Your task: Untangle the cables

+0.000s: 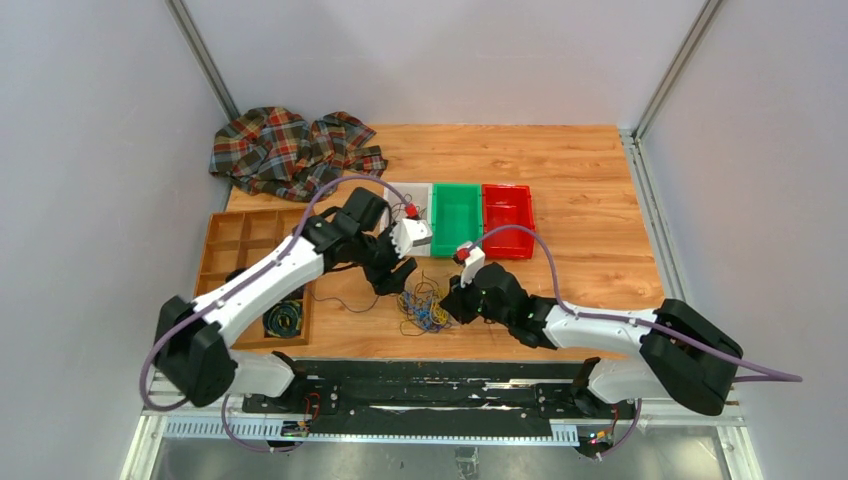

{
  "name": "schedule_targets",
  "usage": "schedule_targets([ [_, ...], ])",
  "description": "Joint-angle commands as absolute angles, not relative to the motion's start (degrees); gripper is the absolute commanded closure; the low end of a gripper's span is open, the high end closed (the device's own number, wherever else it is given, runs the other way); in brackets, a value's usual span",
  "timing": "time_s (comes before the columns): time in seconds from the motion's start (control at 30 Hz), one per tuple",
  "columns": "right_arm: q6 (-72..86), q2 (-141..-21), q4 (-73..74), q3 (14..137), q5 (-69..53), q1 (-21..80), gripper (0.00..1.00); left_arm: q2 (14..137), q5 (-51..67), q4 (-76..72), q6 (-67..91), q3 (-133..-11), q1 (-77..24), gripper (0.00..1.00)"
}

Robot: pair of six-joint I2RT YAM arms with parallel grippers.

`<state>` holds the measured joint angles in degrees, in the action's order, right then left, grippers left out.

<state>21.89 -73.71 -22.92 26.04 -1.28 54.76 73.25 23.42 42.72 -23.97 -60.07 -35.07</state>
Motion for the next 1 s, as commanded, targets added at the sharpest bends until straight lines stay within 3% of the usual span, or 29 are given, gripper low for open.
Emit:
schedule_targets([
  [0.0,22.55,-72.36,-24.25,24.83,0.03,56.32,0.92,80.92,20.48,37.32,-15.81,-62.39,-35.86,0.39],
  [0.4,22.84,-71.4,-25.07,22.41,0.53,56.34,0.95,87.6,20.2,28.2,-5.18,-58.01,-35.86,0.43],
  [0.7,23.45,-69.54,-25.22,21.06,1.81,56.36,0.96,92.13,24.29,28.66,-1.93,-57.32,-35.86,0.55],
  [0.77,23.46,-69.07,-25.3,20.75,1.93,56.34,0.96,91.74,24.41,28.61,-1.3,-57.09,-35.86,0.62],
  [0.9,23.56,-69.01,-25.39,20.68,1.85,56.34,0.96,89.27,25.25,27.48,-0.18,-57.58,-35.86,0.9],
  [0.97,23.78,-69.0,-25.49,20.65,1.85,56.36,0.96,87.75,26.26,27.82,0.03,-59.0,-35.86,0.99],
])
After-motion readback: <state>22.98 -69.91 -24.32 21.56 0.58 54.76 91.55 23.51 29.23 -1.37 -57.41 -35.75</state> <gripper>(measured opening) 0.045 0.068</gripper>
